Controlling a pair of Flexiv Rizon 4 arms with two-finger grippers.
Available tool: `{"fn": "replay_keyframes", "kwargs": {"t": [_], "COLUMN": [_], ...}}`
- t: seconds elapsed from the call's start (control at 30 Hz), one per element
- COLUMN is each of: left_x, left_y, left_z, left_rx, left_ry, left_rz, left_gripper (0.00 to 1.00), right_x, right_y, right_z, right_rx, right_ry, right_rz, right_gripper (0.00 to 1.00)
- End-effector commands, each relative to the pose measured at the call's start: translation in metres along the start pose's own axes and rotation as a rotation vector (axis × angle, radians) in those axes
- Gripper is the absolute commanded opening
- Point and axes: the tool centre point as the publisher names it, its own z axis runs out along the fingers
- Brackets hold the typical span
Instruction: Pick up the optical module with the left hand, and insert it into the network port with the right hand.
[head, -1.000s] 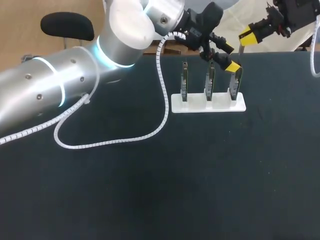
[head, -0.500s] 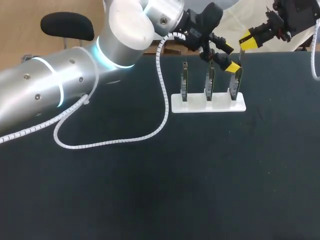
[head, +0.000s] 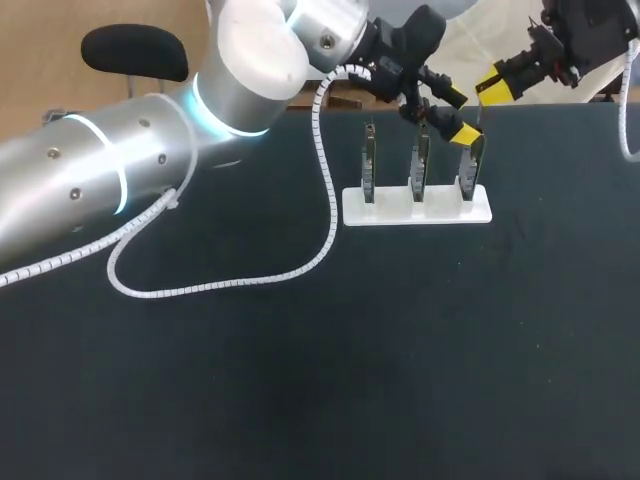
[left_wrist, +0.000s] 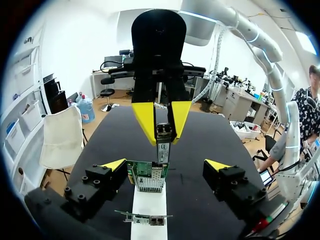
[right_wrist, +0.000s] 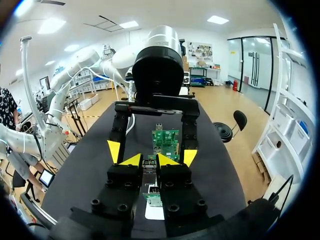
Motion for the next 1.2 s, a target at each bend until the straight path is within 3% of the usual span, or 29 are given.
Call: {"fn": "replay_keyframes", "kwargs": {"t": [0.03, 0.47, 1.2], "left_x": [0.0012, 0.0012, 0.0012], "left_y": [-0.0017, -0.0017, -0.0017], "left_z": [-0.0001, -0.0001, -0.0001], "left_rx": [-0.005, -0.005, -0.005], "left_ry": [-0.004, -0.004, -0.004], "left_rz": [0.002, 0.002, 0.002], "left_gripper": [1.0, 1.0, 1.0], "right_x": [0.0014, 0.0055, 0.0111], "right_y": [-0.0011, -0.0016, -0.0017], "right_z": [-0.0005, 0.002, 0.0032], "right_rx": [0.003, 0.049, 0.055], "right_ry": [0.0, -0.005, 0.016], "right_rz": [0.001, 0.018, 0.017], "right_gripper": [0.0, 0.0, 0.0]}}
